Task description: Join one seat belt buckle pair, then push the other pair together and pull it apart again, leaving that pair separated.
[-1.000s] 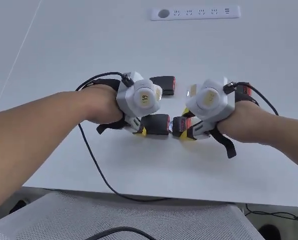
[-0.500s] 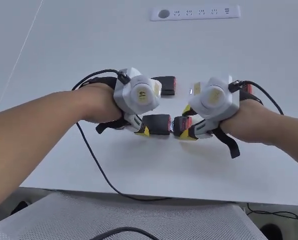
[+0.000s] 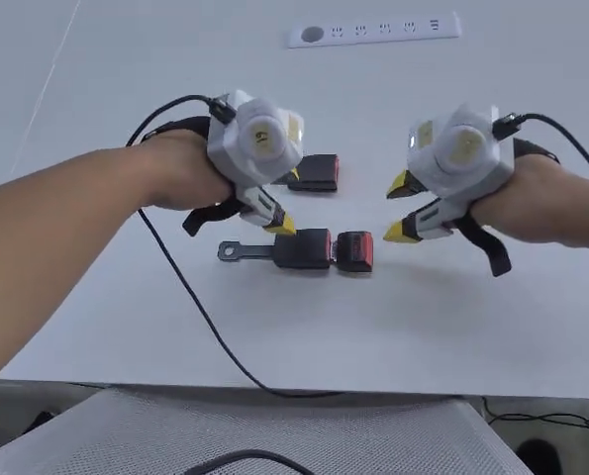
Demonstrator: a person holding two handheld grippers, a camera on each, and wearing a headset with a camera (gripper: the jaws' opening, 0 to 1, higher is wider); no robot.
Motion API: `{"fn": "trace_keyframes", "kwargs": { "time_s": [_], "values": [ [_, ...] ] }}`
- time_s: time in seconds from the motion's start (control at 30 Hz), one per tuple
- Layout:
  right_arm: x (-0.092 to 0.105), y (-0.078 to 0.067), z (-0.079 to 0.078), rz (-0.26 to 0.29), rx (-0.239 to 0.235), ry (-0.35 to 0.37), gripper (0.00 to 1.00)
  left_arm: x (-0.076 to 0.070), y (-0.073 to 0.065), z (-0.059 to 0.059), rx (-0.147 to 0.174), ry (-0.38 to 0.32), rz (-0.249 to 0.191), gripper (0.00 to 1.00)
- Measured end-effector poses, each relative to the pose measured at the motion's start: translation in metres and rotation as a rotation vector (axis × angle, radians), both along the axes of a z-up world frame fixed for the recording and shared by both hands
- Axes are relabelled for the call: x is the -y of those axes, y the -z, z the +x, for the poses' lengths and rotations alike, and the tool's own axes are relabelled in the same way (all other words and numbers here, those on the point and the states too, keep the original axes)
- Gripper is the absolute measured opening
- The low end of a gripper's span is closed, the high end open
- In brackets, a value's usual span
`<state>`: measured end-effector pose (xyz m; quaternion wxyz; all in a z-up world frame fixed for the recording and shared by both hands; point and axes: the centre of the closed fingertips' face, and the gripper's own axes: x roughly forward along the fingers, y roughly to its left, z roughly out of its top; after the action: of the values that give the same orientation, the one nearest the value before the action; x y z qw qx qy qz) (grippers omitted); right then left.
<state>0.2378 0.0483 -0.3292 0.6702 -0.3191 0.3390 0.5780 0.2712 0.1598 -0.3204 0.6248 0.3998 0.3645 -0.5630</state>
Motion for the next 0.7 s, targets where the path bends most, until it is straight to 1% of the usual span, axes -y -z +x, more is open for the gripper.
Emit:
{"fn": "trace_keyframes", "kwargs": {
  "time_s": [0.03,0.07,0.1,0.13,0.17,0.23,0.3,0.33,0.4,0.47,0.53,0.6,0.63,0.7],
  "values": [
    [0.005,0.000,0.003,0.001,-0.002,0.005,0.34,0.001,-0.001,0.006,0.010,-0.004,-0.005,0.47],
    [0.010,0.000,0.006,0.001,-0.002,0.015,0.34,0.003,-0.003,0.014,0.016,-0.020,-0.022,0.49],
    [0.014,0.000,0.009,-0.003,0.005,0.023,0.34,0.007,-0.005,0.017,0.000,-0.055,-0.051,0.49],
    [0.022,-0.001,0.014,-0.001,0.007,0.036,0.34,0.009,-0.006,0.024,-0.002,-0.062,-0.063,0.48],
    [0.029,-0.001,0.020,0.004,0.005,0.052,0.35,0.009,-0.006,0.028,0.008,-0.053,-0.059,0.48],
    [0.042,-0.002,0.033,0.002,0.015,0.076,0.35,0.010,-0.003,0.035,0.016,-0.042,-0.049,0.48],
    [0.052,-0.001,0.040,-0.003,0.018,0.097,0.35,0.010,-0.001,0.041,0.021,-0.033,-0.042,0.48],
    [0.059,-0.001,0.044,-0.008,0.018,0.110,0.35,0.011,0.001,0.045,0.020,-0.029,-0.045,0.48],
    [0.071,0.000,0.049,-0.016,0.023,0.122,0.35,0.012,0.006,0.050,0.005,-0.022,-0.045,0.48],
    [0.083,0.003,0.054,-0.038,0.032,0.130,0.36,0.012,0.012,0.055,-0.001,-0.026,-0.044,0.48],
    [0.092,0.005,0.059,-0.049,0.034,0.144,0.36,0.012,0.017,0.058,-0.004,-0.018,-0.037,0.48],
    [0.101,0.009,0.062,-0.065,0.037,0.151,0.37,0.010,0.021,0.059,-0.011,-0.009,-0.025,0.44],
    [0.105,0.011,0.063,-0.073,0.036,0.149,0.37,0.011,0.023,0.059,-0.009,0.006,-0.021,0.43],
    [0.108,0.014,0.064,-0.079,0.031,0.147,0.37,0.010,0.027,0.058,-0.016,0.022,-0.007,0.44]
  ]
}}
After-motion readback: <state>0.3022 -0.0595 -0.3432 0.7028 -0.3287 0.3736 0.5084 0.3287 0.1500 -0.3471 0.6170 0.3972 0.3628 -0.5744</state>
